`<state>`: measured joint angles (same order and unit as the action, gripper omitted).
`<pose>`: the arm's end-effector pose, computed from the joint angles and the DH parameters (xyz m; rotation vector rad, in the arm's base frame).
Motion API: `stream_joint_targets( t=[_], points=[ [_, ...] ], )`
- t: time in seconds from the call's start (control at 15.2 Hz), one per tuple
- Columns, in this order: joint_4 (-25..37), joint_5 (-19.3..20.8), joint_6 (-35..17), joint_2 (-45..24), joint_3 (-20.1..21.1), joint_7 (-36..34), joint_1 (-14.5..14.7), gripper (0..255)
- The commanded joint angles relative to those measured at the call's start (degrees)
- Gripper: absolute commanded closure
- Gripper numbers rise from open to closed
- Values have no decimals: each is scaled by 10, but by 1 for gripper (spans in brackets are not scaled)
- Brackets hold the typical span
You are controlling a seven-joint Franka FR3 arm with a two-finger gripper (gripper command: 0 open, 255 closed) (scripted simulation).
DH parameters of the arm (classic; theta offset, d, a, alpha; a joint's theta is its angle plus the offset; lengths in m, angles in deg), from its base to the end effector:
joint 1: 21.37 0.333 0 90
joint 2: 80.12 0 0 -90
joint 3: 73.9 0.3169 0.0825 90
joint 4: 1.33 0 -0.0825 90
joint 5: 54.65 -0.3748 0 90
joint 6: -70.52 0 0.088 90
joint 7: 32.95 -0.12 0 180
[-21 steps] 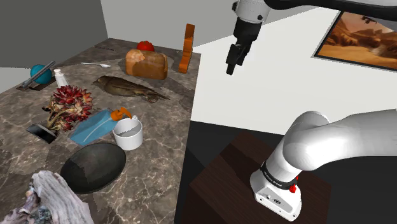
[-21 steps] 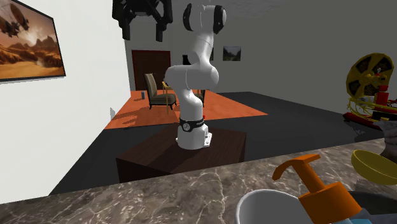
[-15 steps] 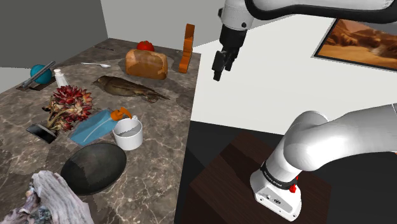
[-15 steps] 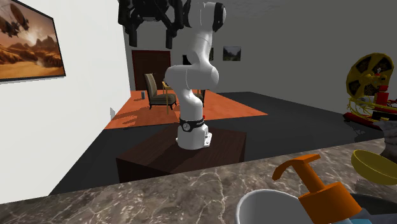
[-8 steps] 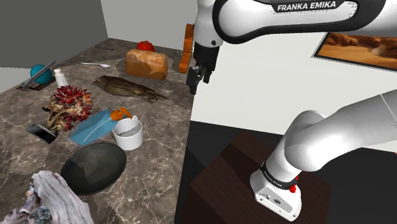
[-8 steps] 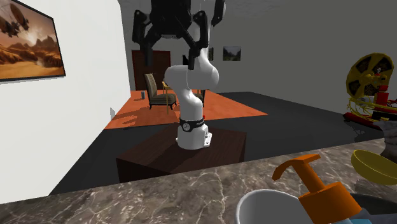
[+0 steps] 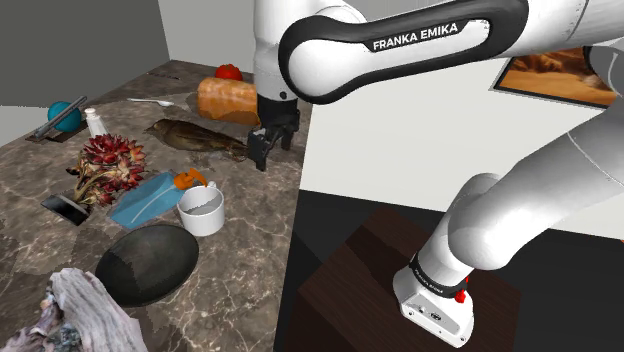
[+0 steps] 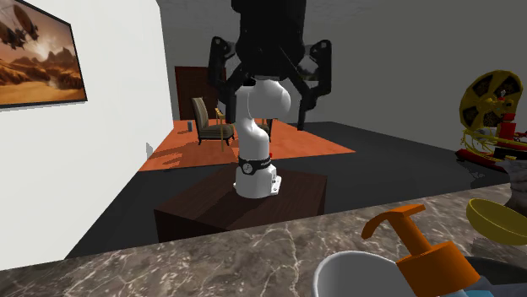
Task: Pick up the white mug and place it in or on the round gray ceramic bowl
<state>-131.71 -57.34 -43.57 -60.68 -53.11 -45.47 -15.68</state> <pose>0.3972 0.2113 0.4768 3.0640 0.3202 0.0893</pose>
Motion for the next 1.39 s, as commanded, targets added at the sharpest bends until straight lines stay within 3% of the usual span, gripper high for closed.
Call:
stream_joint_targets(
  t=[0.0, 0.53, 0.99, 1.32],
  points=[
    [20, 9, -20, -39, 19, -24, 2, 0],
    [121, 86, -73, -207, 76, -131, 19, 0],
    [249, 179, -80, -366, 85, -221, 72, 0],
    [240, 192, -104, -384, 80, -229, 76, 0]
  ],
)
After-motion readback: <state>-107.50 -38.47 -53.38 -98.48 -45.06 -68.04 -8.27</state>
